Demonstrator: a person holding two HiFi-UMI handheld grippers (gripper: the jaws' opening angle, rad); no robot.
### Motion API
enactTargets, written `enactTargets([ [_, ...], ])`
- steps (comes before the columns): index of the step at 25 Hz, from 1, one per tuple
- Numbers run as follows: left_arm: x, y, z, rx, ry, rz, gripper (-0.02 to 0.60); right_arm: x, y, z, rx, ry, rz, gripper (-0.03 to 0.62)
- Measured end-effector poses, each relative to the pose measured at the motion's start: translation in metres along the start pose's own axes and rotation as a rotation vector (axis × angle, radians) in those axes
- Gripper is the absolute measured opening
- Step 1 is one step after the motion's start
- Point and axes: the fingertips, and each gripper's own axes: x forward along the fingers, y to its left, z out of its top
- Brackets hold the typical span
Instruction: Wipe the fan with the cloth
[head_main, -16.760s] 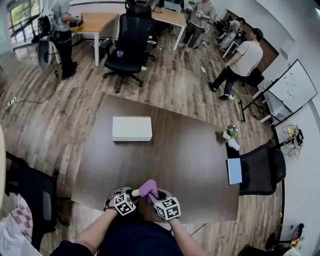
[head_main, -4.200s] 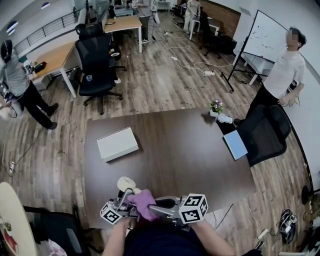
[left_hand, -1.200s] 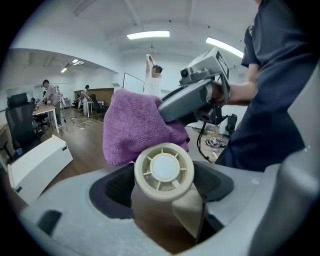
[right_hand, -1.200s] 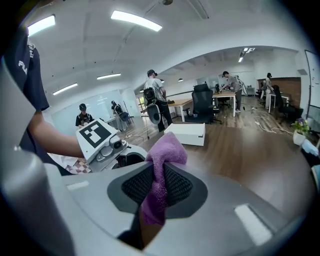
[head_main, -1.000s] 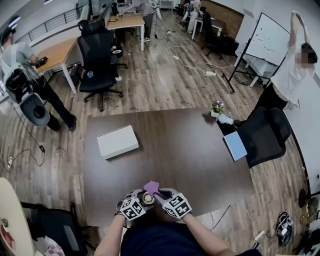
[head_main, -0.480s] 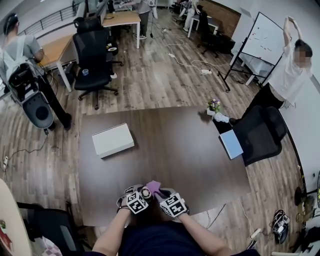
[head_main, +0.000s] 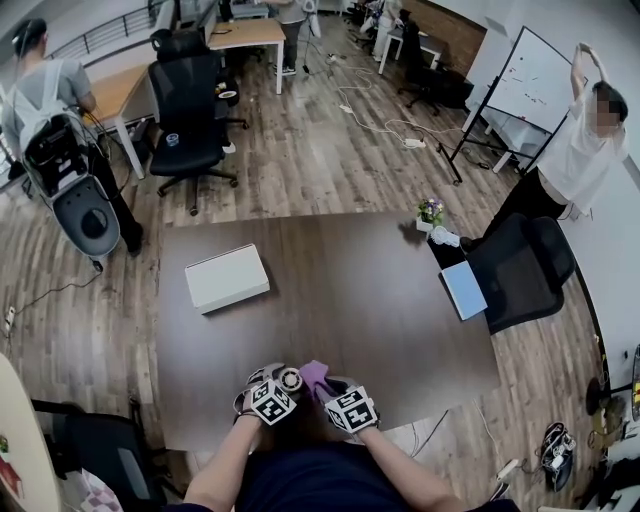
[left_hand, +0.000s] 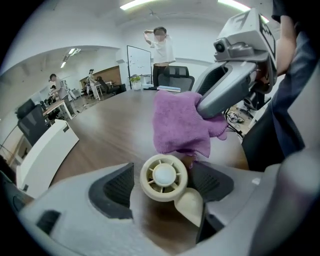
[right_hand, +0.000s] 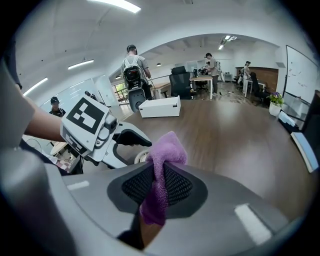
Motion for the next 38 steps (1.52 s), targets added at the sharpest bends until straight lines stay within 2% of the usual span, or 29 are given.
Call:
enactTargets([
  [3, -0.015, 0.005, -0.001, -0.053, -0.044, 0.017, 0.365, 0.0, 0.001, 0.006, -0.005, -0.012, -0.003, 0.072],
  [8, -0.054, 0.015, -0.001, -0.2, -0.148, 0.089, 0.365, -0.004, 0.001, 0.02, -0.035, -0.038, -0.014, 0.072],
  [10, -0.073, 0.02, -0.003, -0.283, -0.202, 0.122, 0.365, -0.007, 0.001, 0.027, -0.087, -0.044, -0.035, 0.072],
  [12, -0.093, 0.027, -0.005, -0.398, -0.289, 0.15, 0.357, -0.009, -0.001, 0.032, -0.15, -0.039, -0.063, 0.072],
  [14, -0.114, 0.033, -0.008, -0.515, -0.394, 0.173, 0.342, -0.006, -0.004, 0.025, -0.218, 0.01, -0.09, 0.072],
  [16, -0.127, 0.033, -0.01, -0.583, -0.476, 0.173, 0.328, 0.004, -0.009, 0.003, -0.238, 0.091, -0.097, 0.073],
  [20, -0.14, 0.023, -0.009, -0.589, -0.542, 0.144, 0.322, 0.024, -0.019, -0.044, -0.048, 0.182, -0.073, 0.074],
  [24, -0.162, 0.026, -0.001, -0.65, -0.662, 0.158, 0.32, 0.024, -0.03, -0.054, 0.009, 0.189, -0.115, 0.088],
  [26, -0.168, 0.026, 0.0, -0.671, -0.695, 0.161, 0.313, 0.02, -0.035, -0.052, 0.036, 0.165, -0.13, 0.132],
  [30, -0.172, 0.025, 0.0, -0.676, -0.695, 0.169, 0.313, -0.002, -0.039, -0.032, 0.129, 0.071, -0.127, 0.206],
  [33, -0.182, 0.027, 0.004, -0.681, -0.716, 0.185, 0.313, -0.028, -0.039, -0.003, 0.17, -0.043, -0.123, 0.202],
  [35, -0.189, 0.026, 0.008, -0.661, -0.728, 0.199, 0.296, -0.046, -0.036, 0.017, 0.196, -0.138, -0.112, 0.174],
  [37, -0.194, 0.024, 0.014, -0.626, -0.738, 0.22, 0.251, -0.065, -0.032, 0.035, 0.215, -0.228, -0.102, 0.08],
  [38, -0.196, 0.023, 0.017, -0.606, -0.74, 0.23, 0.224, -0.074, -0.03, 0.042, 0.214, -0.264, -0.098, 0.056],
])
